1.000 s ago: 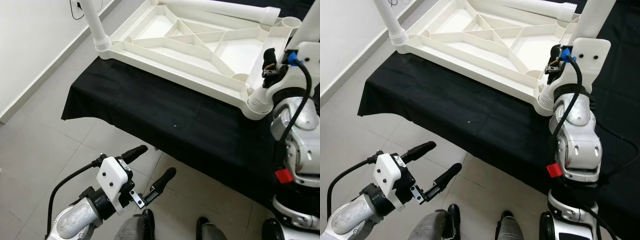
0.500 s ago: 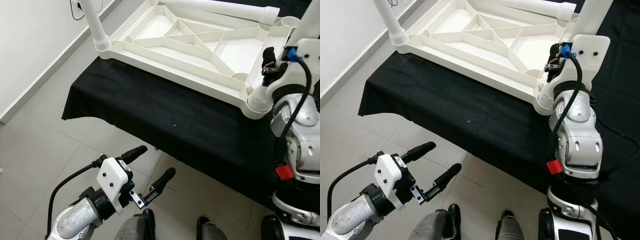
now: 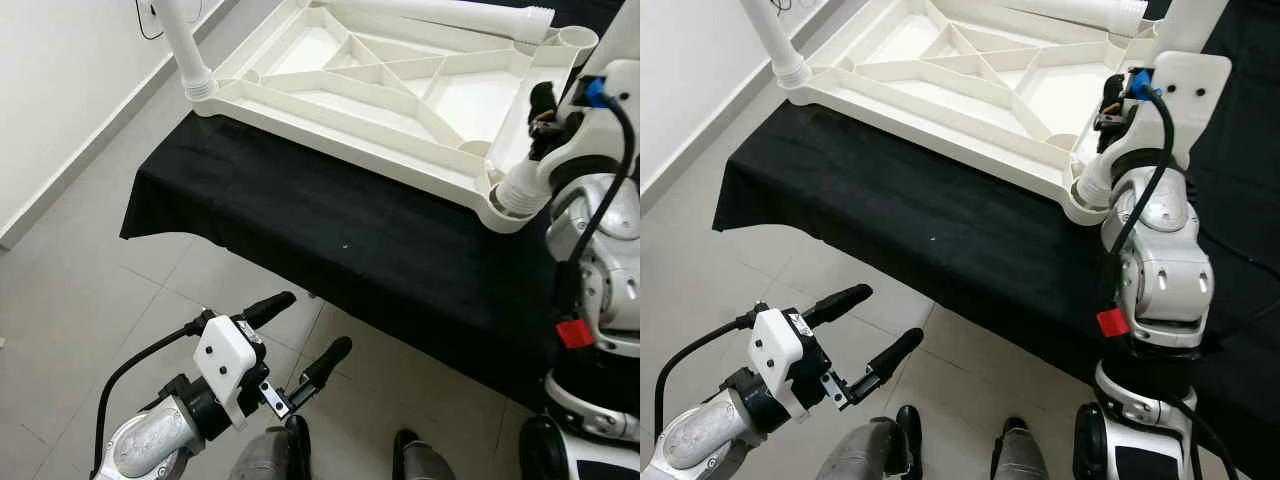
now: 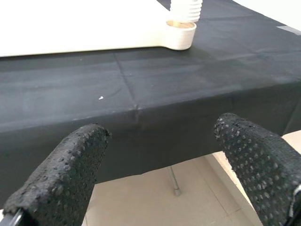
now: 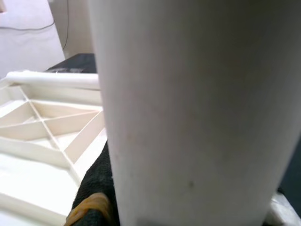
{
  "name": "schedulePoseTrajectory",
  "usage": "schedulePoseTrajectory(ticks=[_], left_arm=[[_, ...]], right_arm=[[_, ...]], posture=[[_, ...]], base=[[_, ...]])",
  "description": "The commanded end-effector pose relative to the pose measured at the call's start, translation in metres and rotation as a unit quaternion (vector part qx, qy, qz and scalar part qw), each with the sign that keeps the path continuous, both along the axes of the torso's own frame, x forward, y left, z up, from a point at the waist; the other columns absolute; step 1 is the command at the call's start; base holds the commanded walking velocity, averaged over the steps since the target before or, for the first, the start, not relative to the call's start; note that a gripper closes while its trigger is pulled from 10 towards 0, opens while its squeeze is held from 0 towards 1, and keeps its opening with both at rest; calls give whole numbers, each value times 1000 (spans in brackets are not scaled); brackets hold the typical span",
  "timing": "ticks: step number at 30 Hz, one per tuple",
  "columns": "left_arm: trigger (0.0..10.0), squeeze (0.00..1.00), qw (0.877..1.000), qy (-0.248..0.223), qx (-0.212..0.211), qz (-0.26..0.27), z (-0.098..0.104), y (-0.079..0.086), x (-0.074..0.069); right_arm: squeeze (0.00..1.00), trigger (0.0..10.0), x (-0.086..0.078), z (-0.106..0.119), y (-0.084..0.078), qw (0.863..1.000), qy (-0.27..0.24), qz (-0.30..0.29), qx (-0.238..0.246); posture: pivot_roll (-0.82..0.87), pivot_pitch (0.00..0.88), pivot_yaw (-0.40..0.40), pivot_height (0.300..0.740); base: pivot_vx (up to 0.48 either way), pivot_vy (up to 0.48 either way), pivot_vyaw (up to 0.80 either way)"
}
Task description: Building children table
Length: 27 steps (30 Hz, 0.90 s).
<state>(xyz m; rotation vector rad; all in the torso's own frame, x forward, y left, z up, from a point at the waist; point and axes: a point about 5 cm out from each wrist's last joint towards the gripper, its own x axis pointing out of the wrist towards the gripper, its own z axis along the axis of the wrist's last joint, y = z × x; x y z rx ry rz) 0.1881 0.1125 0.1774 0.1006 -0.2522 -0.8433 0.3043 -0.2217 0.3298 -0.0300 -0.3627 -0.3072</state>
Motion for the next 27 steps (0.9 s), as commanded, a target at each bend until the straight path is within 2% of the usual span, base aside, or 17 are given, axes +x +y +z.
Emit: schedulePoseTrajectory(ticks=[1, 9, 10, 13, 15, 16, 17, 18, 19, 20, 21, 22, 23, 24, 25, 26, 27], left_arm=[[10000, 0, 1000, 10, 6, -2, -6, 1, -3], [10000, 0, 1000, 12, 7, -1, -8, 1, -1], [10000, 0, 1000, 19, -1, 22, -10, 6, 10], [10000, 0, 996, 13, -23, 83, 2, 18, 41], [10000, 0, 996, 13, -23, 83, 2, 18, 41], [10000, 0, 995, -9, -30, 97, 16, 21, 52], [10000, 0, 995, -9, -30, 97, 16, 21, 52], [10000, 0, 988, -52, -74, 122, 55, 27, 72], [10000, 0, 986, -64, -89, 125, 68, 29, 77], [10000, 0, 985, -68, -97, 123, 75, 29, 80], [10000, 0, 985, -68, -97, 123, 75, 29, 80], [10000, 0, 986, -66, -110, 110, 81, 27, 80], [10000, 0, 987, -63, -125, 81, 87, 23, 78], [10000, 0, 987, -63, -125, 81, 87, 23, 78], [10000, 0, 987, -63, -146, 19, 98, 14, 70], [10000, 0, 987, -63, -146, 19, 98, 14, 70], [10000, 0, 986, -62, -153, -2, 101, 11, 66]], right_arm=[[0, 10000, -4, 6, -1, 1000, -15, -5, -3], [0, 10000, -1, 6, 5, 1000, -25, 16, 1], [0, 10000, 6, 5, 17, 997, -20, 64, -25], [0, 10000, 16, 2, 18, 995, -12, 80, -58], [0, 10000, 16, 2, 18, 995, -12, 80, -58], [0, 10000, 19, 3, 13, 995, -14, 76, -63], [0, 10000, 19, 3, 13, 995, -14, 76, -63], [0, 10000, 21, 8, 12, 986, -27, 142, -87], [0, 10000, 21, 10, 14, 978, -32, 180, -98], [0, 10000, 20, 10, 18, 971, -34, 214, -104], [0, 10000, 20, 10, 18, 971, -34, 214, -104], [0, 10000, 17, 12, 19, 962, -43, 252, -101], [0, 10000, 11, 12, 19, 946, -49, 305, -95], [0, 10000, 11, 12, 19, 946, -49, 305, -95], [0, 10000, -4, 10, 21, 903, -51, 418, -82], [0, 10000, -4, 10, 21, 903, -51, 418, -82], [0, 10000, -10, 7, 24, 885, -46, 455, -90]], posture=[[20, 321, 109, 740], [21, 310, 108, 740], [8, 253, 100, 740], [5, 225, 91, 740], [5, 225, 91, 740], [4, 198, 83, 740], [4, 198, 83, 740], [2, 148, 70, 740], [2, 148, 70, 740], [0, 143, 65, 740], [0, 143, 65, 740], [2, 132, 62, 740], [-1, 101, 54, 740], [-1, 101, 54, 740], [-5, 99, 47, 740], [-5, 99, 47, 740], [-8, 84, 44, 740]], base=[[0, 0, 0], [0, 0, 0], [0, 0, 0], [0, 0, 0], [0, 0, 0], [0, 0, 0], [0, 0, 0], [0, 0, 0], [0, 0, 0], [0, 0, 0], [0, 0, 0], [0, 0, 0], [0, 0, 0], [0, 0, 0], [0, 0, 0], [0, 0, 0], [0, 0, 0]])
